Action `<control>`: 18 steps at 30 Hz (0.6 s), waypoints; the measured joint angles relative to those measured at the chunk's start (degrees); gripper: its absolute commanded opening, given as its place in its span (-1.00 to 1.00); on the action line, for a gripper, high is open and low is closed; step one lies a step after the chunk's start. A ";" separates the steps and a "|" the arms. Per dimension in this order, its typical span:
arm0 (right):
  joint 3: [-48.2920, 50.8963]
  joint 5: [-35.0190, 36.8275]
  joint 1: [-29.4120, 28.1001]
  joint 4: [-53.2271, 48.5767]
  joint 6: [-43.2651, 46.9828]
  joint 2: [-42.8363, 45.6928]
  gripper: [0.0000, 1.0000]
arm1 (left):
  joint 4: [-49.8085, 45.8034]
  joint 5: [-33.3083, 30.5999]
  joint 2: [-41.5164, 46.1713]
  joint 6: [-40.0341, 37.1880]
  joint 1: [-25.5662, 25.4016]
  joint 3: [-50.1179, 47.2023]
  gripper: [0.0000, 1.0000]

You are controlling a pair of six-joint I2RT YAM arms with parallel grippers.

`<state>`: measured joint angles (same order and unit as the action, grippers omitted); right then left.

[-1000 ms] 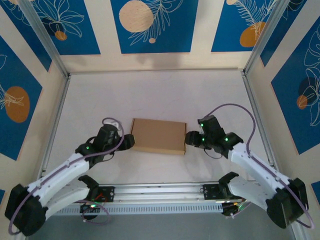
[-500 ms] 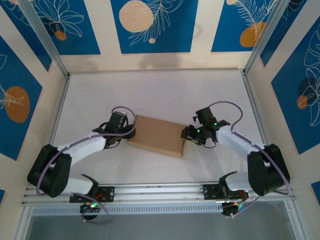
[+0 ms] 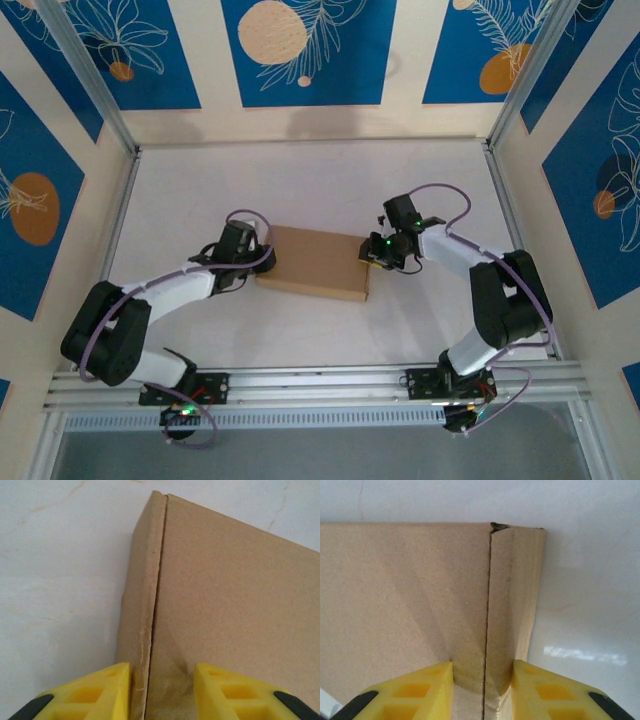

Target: Fold the paper box

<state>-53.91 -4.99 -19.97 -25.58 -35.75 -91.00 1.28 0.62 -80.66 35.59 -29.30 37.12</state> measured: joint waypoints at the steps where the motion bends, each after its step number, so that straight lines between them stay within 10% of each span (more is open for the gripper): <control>1: -0.98 0.44 0.35 -0.44 0.44 -0.74 -0.31 | 0.15 -0.02 0.22 0.42 -0.57 -0.31 -0.27; 18: -4.70 0.02 3.06 -0.79 2.62 -4.02 -0.16 | -3.74 -0.26 5.51 2.38 -4.09 -2.80 0.06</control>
<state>-58.61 -4.97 -16.91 -26.37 -33.12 -95.02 -2.46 0.36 -75.16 37.98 -33.39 34.33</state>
